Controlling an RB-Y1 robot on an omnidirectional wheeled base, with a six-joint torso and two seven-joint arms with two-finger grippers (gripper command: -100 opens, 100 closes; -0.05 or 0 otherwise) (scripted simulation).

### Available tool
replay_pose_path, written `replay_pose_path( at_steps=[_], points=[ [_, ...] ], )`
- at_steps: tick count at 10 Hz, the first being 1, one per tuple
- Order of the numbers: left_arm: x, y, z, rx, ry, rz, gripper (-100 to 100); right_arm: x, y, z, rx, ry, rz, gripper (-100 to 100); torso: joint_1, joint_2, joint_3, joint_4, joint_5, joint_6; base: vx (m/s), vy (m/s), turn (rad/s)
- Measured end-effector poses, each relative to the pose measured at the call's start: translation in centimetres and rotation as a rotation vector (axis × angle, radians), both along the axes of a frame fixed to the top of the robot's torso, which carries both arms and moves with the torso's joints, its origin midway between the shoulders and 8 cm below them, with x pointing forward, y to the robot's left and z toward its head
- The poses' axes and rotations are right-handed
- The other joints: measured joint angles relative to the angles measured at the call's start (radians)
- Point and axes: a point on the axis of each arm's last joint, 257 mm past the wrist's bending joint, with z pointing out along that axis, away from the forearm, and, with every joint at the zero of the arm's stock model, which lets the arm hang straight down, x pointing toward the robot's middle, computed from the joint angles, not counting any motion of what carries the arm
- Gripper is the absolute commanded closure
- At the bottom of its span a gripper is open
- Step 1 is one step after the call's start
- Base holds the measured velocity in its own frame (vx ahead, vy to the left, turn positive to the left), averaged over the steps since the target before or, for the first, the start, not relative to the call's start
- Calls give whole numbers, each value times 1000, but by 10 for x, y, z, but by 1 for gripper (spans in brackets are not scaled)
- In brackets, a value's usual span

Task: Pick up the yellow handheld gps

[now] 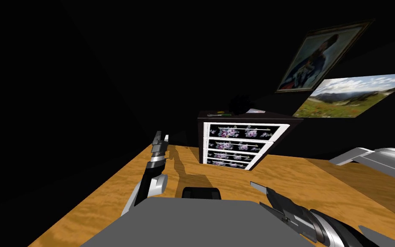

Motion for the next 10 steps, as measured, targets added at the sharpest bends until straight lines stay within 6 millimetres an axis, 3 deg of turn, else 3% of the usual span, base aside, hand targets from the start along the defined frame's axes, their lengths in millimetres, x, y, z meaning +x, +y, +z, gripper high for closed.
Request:
replay_pose_path(
  at_steps=[10],
  points=[
    [0, 0, 0, 0, 0, 0, 0, -2, -88, 5, -256, 88, 140, -100, 1, 0, 0, 0, 0, 0, -39, 15, 98]
  ],
)
